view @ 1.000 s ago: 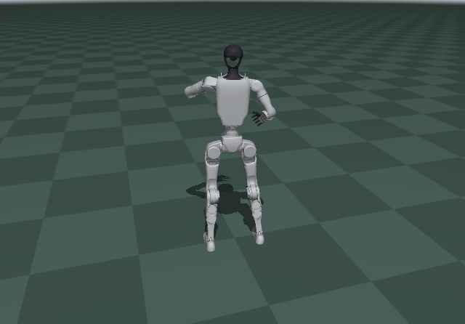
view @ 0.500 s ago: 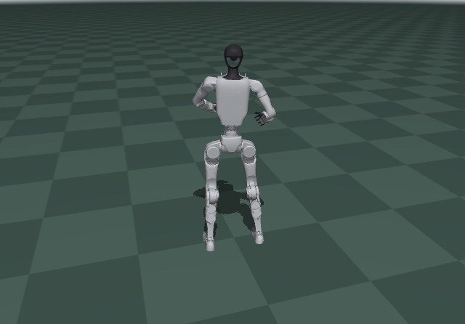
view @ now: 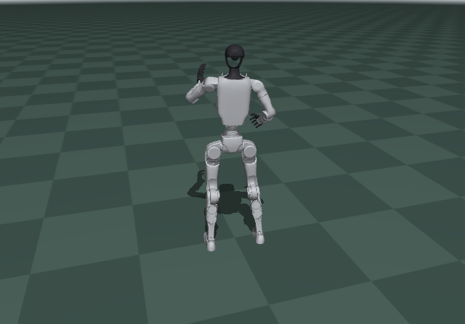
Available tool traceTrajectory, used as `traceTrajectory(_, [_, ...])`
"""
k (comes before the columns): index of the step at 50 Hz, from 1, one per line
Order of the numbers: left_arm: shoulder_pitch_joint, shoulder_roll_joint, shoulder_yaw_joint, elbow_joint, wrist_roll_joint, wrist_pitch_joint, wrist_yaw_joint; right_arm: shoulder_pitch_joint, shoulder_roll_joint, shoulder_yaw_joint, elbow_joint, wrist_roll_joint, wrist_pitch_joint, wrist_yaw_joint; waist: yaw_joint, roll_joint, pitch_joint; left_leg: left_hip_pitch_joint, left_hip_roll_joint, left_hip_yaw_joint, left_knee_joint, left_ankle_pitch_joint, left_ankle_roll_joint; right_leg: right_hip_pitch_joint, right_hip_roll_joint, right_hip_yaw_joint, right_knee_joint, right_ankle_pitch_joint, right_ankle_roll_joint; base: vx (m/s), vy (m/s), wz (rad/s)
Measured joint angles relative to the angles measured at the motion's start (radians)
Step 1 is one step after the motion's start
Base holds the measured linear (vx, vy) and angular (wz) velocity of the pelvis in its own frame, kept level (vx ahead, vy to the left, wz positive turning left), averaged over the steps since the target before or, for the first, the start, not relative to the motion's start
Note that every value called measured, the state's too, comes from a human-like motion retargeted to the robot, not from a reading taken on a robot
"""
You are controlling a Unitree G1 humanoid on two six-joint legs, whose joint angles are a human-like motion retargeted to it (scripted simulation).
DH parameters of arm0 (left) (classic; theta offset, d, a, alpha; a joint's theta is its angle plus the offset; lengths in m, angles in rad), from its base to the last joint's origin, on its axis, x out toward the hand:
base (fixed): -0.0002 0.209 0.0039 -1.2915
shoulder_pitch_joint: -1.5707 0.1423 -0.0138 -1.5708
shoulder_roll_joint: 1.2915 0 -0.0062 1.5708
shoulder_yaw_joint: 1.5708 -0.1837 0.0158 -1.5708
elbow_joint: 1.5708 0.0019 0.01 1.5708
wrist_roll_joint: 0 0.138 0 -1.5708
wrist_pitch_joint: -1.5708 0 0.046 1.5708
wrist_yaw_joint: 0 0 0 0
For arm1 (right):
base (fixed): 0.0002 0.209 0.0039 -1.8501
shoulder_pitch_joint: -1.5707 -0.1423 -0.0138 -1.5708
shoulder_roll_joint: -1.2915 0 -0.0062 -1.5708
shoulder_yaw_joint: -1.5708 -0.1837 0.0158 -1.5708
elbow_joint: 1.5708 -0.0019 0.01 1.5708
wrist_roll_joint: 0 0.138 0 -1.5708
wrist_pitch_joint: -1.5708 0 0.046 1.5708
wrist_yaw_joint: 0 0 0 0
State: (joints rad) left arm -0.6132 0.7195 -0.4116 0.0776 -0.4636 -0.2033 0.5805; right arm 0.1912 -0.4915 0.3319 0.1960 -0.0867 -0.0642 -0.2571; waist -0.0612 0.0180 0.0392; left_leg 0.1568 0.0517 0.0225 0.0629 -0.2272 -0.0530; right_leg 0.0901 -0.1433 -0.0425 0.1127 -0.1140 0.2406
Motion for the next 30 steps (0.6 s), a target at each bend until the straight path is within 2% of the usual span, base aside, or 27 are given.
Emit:
traceTrajectory(9, [-0.446,0.082,-0.059,0.369,-0.164,0.045,-0.055,-0.034,-0.046,0.038,0.004,0.013,0.002,0.058,-0.021,0.01,-0.019,-0.007,-0.003,-0.014,0.004,0.007,0.002,0.004,-0.005,-0.019,0.002,-0.003,-0.002,0.0,0.0,0.0])
traceTrajectory(17, [-0.808,0.122,-0.202,0.874,-0.158,0.103,-0.067,-0.067,-0.093,0.06,0.015,0.037,-0.01,0.058,-0.065,0.034,-0.035,-0.017,-0.001,-0.01,0.007,0.008,-0.004,-0.005,-0.003,-0.018,-0.002,-0.002,0.001,0.0,0.0,0.0])
traceTrajectory(22, [-0.972,0.115,-0.294,1.188,-0.238,0.142,-0.098,-0.083,-0.112,0.068,0.025,0.056,-0.01,0.044,-0.093,0.051,-0.045,-0.025,0.001,-0.003,0.007,0.008,-0.006,-0.018,-0.001,-0.011,-0.001,-0.002,0.003,0.0,0.0,0.0])
traceTrajectory(25, [-1.026,0.114,-0.304,1.281,-0.294,0.155,-0.102,-0.083,-0.113,0.064,0.027,0.061,-0.007,0.038,-0.107,0.057,-0.049,-0.028,0.002,0.002,0.006,0.008,-0.005,-0.024,0.001,-0.007,0.001,-0.003,0.002,0.0,0.0,0.0])
traceTrajectory(30, [-1.036,0.13,-0.29,1.276,-0.314,0.154,-0.074,-0.065,-0.105,0.047,0.024,0.063,-0.003,0.027,-0.121,0.064,-0.051,-0.029,0.004,0.009,0.006,0.007,-0.004,-0.03,0.003,-0.001,0.003,-0.003,0.001,0.0,0.0,0.0])
